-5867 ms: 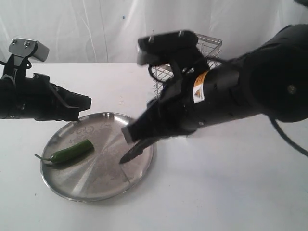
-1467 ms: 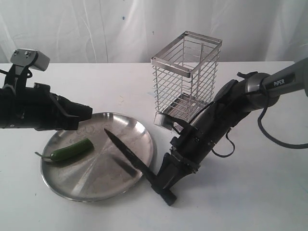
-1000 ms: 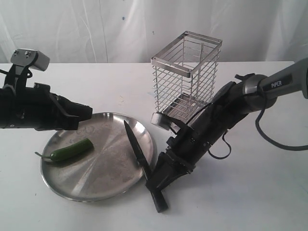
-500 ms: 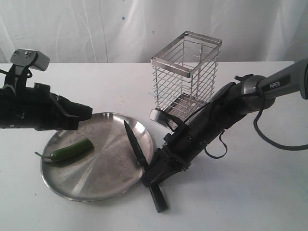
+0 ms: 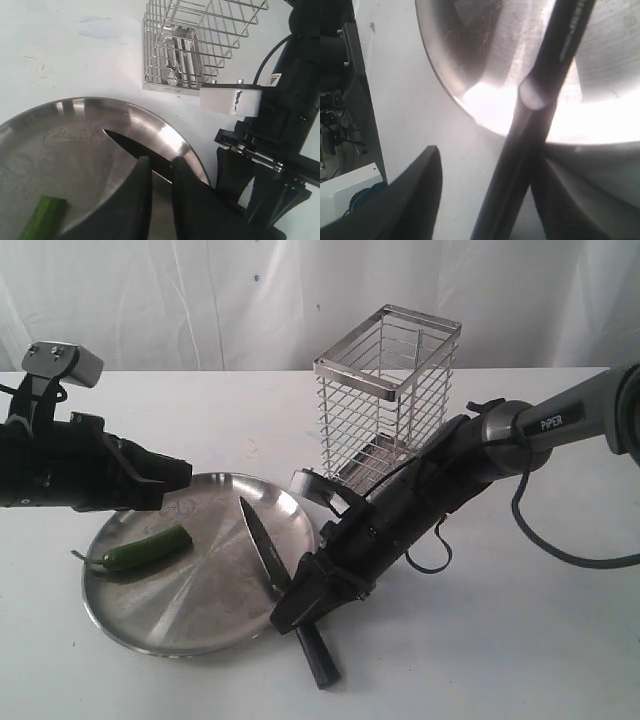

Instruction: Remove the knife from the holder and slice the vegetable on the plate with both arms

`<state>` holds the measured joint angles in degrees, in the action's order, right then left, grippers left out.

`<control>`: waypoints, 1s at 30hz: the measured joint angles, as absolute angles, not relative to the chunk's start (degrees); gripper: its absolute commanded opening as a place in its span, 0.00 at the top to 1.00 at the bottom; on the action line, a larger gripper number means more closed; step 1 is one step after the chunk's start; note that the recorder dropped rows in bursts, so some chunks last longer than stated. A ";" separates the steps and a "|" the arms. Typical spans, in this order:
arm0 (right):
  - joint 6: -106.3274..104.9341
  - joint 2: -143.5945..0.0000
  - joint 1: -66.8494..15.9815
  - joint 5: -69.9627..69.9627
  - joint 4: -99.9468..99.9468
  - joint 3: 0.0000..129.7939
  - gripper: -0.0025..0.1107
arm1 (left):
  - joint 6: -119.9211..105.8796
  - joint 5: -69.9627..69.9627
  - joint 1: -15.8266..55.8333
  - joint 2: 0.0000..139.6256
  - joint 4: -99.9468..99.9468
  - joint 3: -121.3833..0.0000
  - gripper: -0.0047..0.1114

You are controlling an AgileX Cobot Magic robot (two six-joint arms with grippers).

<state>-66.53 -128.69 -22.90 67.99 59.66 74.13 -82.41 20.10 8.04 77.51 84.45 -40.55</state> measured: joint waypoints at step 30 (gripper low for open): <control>-50.81 -117.38 -23.33 60.63 47.69 73.74 0.98 | -82.41 19.64 8.04 77.51 85.49 -40.55 0.78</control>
<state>-50.81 -117.38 -23.33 60.63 47.69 73.74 -82.41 19.64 8.04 77.51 85.49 -40.55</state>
